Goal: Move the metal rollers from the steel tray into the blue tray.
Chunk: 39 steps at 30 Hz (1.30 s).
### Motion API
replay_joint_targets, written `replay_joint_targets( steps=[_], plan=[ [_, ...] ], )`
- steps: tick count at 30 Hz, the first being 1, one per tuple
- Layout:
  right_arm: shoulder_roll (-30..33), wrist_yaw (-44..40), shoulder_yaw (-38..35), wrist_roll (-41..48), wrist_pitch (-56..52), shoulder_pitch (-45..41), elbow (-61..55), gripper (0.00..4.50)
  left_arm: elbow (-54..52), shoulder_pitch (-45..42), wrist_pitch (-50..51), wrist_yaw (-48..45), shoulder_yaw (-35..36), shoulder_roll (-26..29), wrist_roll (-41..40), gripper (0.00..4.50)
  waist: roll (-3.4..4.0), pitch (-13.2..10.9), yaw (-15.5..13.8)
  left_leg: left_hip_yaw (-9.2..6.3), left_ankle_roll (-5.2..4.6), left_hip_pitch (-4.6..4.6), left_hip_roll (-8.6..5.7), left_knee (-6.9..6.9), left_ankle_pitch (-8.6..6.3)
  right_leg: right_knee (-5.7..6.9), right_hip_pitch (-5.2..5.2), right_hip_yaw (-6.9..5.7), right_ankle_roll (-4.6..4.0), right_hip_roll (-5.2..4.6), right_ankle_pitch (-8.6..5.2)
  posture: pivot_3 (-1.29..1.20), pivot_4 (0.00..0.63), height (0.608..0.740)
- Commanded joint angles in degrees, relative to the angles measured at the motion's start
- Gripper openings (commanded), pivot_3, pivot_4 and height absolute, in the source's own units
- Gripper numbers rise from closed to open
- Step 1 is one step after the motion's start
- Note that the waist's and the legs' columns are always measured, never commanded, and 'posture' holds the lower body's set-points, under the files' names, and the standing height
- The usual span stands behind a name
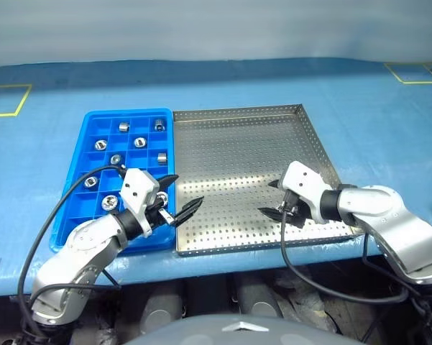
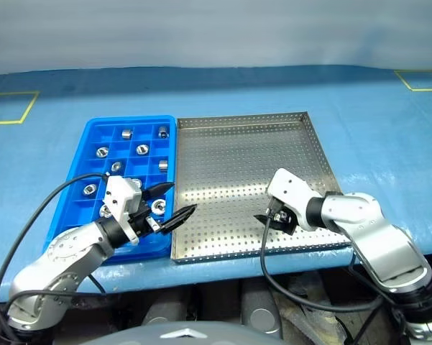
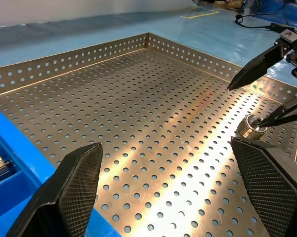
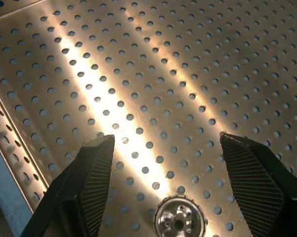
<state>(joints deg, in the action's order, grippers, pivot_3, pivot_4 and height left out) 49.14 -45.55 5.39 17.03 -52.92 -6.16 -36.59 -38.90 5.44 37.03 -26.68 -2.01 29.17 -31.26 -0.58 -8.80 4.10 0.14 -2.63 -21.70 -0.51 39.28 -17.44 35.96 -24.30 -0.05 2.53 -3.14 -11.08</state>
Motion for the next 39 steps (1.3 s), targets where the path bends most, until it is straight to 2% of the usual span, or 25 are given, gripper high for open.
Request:
replay_joint_targets(
  steps=[1,7,22,25,29,35,39],
  plan=[
    [0.15,1.65,-3.00,0.97,-1.07,2.22,-1.57,3.62,-0.44,-0.61,-1.41,-0.83,-0.86,-0.10,0.93,4.50,0.00,0.00,0.09,0.03,-0.01,0.00,0.00,0.01,-0.01,0.00,-0.01,0.02,0.01,0.00,0.00,-0.22,0.150,0.740],
    [-0.43,4.02,-3.34,0.28,-0.51,4.68,1.44,3.62,-0.46,-0.44,-1.52,-1.18,-1.03,-0.34,1.59,4.50,-0.01,0.00,0.30,0.09,-0.01,0.01,0.01,0.05,-0.01,0.01,-0.02,0.08,0.05,0.02,0.02,-0.22,0.150,0.740],
    [-2.48,5.31,-0.35,-0.92,2.42,3.79,8.49,3.62,-0.82,0.64,-1.89,-0.86,-0.28,-0.51,2.42,4.50,-0.02,-0.01,0.25,0.13,-0.03,0.01,0.00,0.08,-0.02,0.02,-0.02,0.15,0.10,0.03,0.05,-0.19,0.150,0.740],
    [-2.89,5.45,-0.15,-0.70,2.43,3.62,8.82,3.08,-0.92,0.85,-1.91,-0.87,0.02,-0.36,2.45,4.50,-0.02,-0.01,0.22,0.13,-0.03,0.01,0.00,0.10,-0.02,0.02,-0.02,0.15,0.11,0.03,0.06,-0.19,0.150,0.740],
    [-3.56,6.51,-0.37,-1.06,2.82,2.95,8.79,1.84,-1.09,1.02,-1.85,-0.89,0.51,-0.15,2.35,4.50,-0.02,0.00,0.22,0.14,-0.04,0.01,0.00,0.12,-0.02,0.02,-0.01,0.17,0.13,0.03,0.07,-0.19,0.150,0.740],
    [-6.58,7.11,-1.05,0.77,2.13,-0.20,7.79,1.84,-1.69,1.52,-1.67,-0.78,1.46,0.18,2.10,4.50,-0.01,-0.01,0.28,0.16,-0.05,0.01,0.01,0.17,-0.03,0.03,-0.01,0.21,0.18,0.05,0.11,-0.18,0.150,0.740],
    [-10.86,8.62,0.52,0.92,2.60,-6.16,7.72,1.84,-3.90,4.39,-1.38,-0.20,4.71,0.36,0.86,4.50,-0.02,-0.01,0.32,0.18,-0.06,0.01,0.00,0.18,-0.03,0.04,-0.03,0.26,0.20,0.06,0.13,-0.16,0.150,0.740]
  ],
)
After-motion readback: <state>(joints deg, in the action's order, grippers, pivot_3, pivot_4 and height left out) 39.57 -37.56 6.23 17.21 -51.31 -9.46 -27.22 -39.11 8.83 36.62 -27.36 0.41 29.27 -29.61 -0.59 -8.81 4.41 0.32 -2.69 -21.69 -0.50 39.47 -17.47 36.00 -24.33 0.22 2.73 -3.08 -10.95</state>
